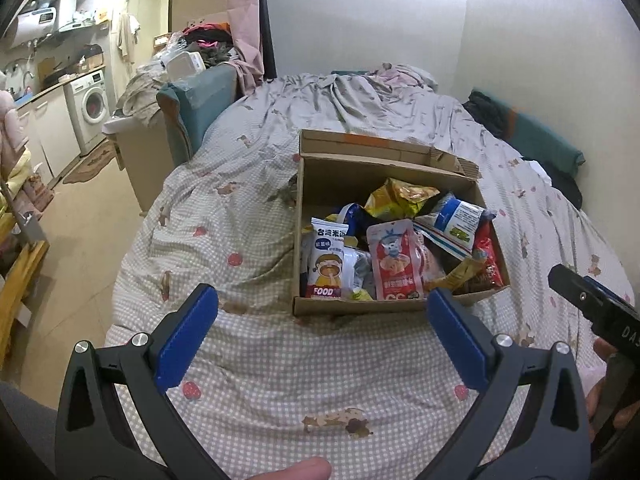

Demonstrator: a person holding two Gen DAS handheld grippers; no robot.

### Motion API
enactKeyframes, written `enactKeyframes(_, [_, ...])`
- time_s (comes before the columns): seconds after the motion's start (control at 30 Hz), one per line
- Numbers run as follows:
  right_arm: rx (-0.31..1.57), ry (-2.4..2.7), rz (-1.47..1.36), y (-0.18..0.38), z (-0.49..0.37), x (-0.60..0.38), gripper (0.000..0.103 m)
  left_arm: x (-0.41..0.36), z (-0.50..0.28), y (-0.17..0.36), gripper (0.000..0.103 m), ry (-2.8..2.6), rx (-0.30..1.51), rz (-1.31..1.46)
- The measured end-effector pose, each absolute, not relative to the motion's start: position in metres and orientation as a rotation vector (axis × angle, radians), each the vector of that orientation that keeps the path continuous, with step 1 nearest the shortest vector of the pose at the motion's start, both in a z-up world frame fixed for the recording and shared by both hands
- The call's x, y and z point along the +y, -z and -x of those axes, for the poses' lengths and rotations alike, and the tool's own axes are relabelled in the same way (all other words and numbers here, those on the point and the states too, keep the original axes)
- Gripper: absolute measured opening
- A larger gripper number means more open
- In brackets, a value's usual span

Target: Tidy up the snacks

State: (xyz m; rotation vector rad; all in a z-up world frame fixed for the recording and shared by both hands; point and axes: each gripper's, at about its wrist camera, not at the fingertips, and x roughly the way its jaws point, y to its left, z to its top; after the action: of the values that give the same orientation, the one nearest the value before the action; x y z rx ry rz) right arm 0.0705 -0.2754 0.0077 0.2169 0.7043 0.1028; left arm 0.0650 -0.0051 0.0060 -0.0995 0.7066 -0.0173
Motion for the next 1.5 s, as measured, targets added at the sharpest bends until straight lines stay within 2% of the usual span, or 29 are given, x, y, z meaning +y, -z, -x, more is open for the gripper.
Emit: enactKeyframes(1.5, [0.699,-0.103,-0.170,-0.0075,-0.0721,-0.2667,0.103,-0.0142,-0.0635,-0.0054,0.103,0.050,0.707,0.079])
